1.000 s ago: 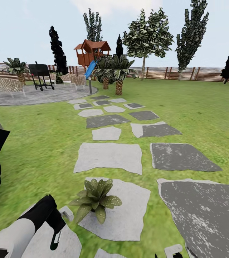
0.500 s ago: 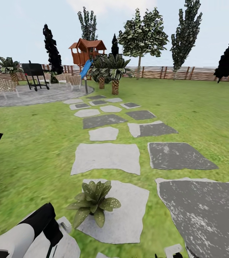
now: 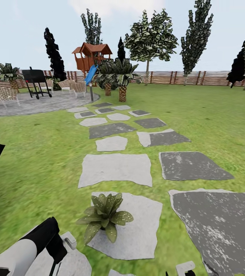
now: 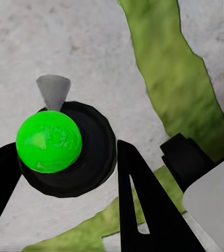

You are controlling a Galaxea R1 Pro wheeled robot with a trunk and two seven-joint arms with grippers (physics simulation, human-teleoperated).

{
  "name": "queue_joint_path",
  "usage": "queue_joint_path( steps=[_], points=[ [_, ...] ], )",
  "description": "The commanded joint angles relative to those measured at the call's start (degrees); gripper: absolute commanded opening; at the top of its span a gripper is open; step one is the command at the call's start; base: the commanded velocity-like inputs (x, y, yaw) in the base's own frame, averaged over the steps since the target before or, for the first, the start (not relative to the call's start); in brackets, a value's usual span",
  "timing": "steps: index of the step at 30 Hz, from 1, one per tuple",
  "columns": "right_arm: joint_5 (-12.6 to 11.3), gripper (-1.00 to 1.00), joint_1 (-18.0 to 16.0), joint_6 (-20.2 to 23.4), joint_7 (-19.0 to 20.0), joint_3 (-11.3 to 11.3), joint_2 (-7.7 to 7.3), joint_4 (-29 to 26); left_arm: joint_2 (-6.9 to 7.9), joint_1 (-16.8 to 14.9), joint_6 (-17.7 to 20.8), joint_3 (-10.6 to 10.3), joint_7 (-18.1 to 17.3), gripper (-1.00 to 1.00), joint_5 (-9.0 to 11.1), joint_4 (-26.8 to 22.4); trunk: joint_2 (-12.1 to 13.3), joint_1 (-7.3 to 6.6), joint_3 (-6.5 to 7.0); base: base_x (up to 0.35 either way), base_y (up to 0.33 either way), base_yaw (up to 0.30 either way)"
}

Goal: Pick up the pesticide atomizer in the garden and spray insectifuge to fully cover both potted plants in the garden.

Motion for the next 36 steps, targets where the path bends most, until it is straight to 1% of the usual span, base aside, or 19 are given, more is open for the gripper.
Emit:
queue_joint_path(
  steps=[1, 6, 8, 14, 22, 26, 31, 36],
  points=[
    [0.4, 1.0, 0.0, 0.0, -0.6, 0.4, -0.01, 0.1, 0.03, 0.0, 0.4, -0.3, -0.3, -1.0, 0.0, -0.2, 0.0, -0.01, -0.05, -0.001, 0.06, 0.0],
    [0.4, 1.0, 0.0, 0.0, -0.6, 0.4, -0.01, 0.1, -0.02, 0.0, 0.4, -0.3, -0.3, -1.0, 0.0, -0.1, 0.0, -0.01, -0.05, 0.0, 0.016, 0.0],
    [0.4, 1.0, 0.0, 0.0, -0.6, 0.4, -0.01, 0.1, 0.02, 0.0, 0.4, -0.3, -0.3, -1.0, 0.0, -0.5, 0.0, -0.01, -0.05, 0.0, 0.215, -0.095],
    [0.4, 1.0, 0.0, 0.0, -0.6, 0.4, -0.01, 0.1, -0.04, 0.0, 0.5, -0.3, -0.3, -1.0, 0.1, -0.4, 0.0, -0.01, -0.05, 0.052, 0.256, -0.26],
    [0.4, 1.0, 0.0, 0.0, -0.6, 0.4, -0.01, 0.1, -0.05, 0.0, 0.3, -0.2, -0.6, -1.0, 0.4, -0.1, 0.0, -0.01, -0.05, 0.034, 0.021, -0.286],
    [0.4, 1.0, 0.0, 0.0, -0.6, 0.4, -0.01, 0.1, 0.03, 0.0, 0.2, -0.3, -0.7, -1.0, 0.3, -0.1, 0.0, -0.01, -0.05, -0.114, 0.089, -0.064],
    [0.4, 1.0, 0.0, 0.0, -0.6, 0.4, -0.01, 0.1, 0.07, 0.0, 0.2, -0.3, -0.7, -1.0, 0.2, -0.3, 0.0, -0.01, -0.05, -0.049, 0.297, -0.199],
    [0.4, 1.0, 0.0, -0.1, -0.6, 0.4, 0.08, 0.1, 0.12, 0.0, 0.3, -0.4, -0.6, -1.0, 0.1, -0.8, 0.0, -0.01, -0.05, -0.001, 0.025, -0.017]
  ],
)
